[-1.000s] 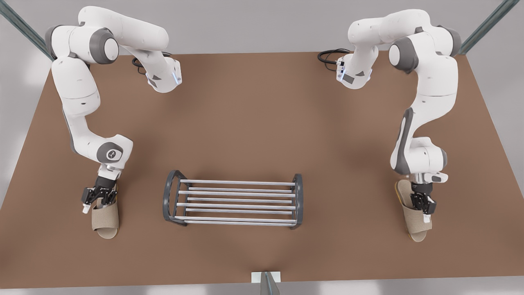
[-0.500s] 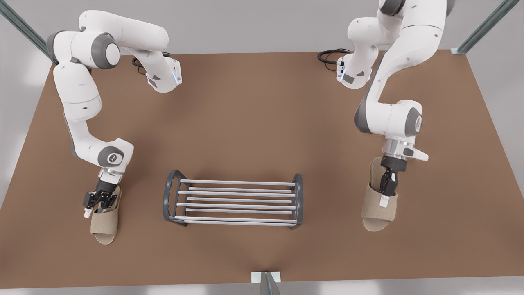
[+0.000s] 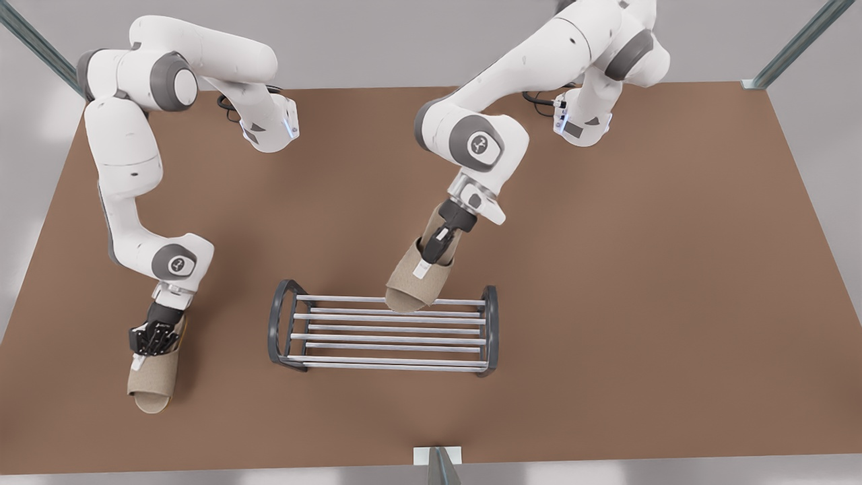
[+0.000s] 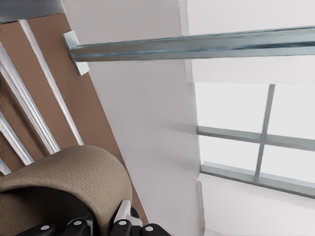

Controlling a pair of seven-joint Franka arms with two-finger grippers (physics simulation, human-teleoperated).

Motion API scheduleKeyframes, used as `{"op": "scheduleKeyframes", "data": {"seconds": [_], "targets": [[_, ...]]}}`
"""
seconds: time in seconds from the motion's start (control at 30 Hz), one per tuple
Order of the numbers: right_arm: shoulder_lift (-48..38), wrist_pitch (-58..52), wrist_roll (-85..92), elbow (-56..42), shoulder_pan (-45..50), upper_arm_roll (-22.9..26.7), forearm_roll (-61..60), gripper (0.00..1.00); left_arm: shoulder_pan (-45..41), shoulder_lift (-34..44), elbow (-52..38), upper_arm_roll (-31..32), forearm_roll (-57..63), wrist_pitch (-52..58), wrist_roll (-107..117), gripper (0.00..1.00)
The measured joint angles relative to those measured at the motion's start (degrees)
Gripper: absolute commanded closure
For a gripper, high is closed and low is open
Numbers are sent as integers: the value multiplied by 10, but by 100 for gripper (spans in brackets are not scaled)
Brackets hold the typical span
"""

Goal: Place the right shoe on the shoe rack with the right arm, and place the left shoe on the shoe rack with the left arm

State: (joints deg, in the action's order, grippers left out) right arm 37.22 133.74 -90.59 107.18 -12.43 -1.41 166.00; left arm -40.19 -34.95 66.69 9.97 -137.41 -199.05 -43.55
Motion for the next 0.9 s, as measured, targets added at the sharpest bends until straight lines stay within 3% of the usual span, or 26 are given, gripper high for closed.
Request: {"op": "scheduleKeyframes", "data": {"seconds": [0.17,0.43,0.5,0.57,0.63,0.73,0.9], "targets": [[-110,88,-11,0,62,-3,0,79,-6,-47,-23,-21,46,-4,44,79],[-250,334,-26,-24,176,4,0,79,-20,-92,-46,-41,84,13,94,79],[-267,382,-28,-25,192,5,0,79,-22,-97,-46,-44,87,16,104,75],[-279,423,-30,-24,212,6,0,79,-22,-100,-46,-49,89,19,113,64],[-285,455,-32,-24,235,7,0,79,-23,-100,-47,-50,90,22,123,63],[-290,497,-35,-27,267,10,0,79,-21,-102,-48,-58,91,26,137,43],[-290,552,-39,-39,322,37,0,79,-22,-112,-49,-69,92,30,155,37]]}}
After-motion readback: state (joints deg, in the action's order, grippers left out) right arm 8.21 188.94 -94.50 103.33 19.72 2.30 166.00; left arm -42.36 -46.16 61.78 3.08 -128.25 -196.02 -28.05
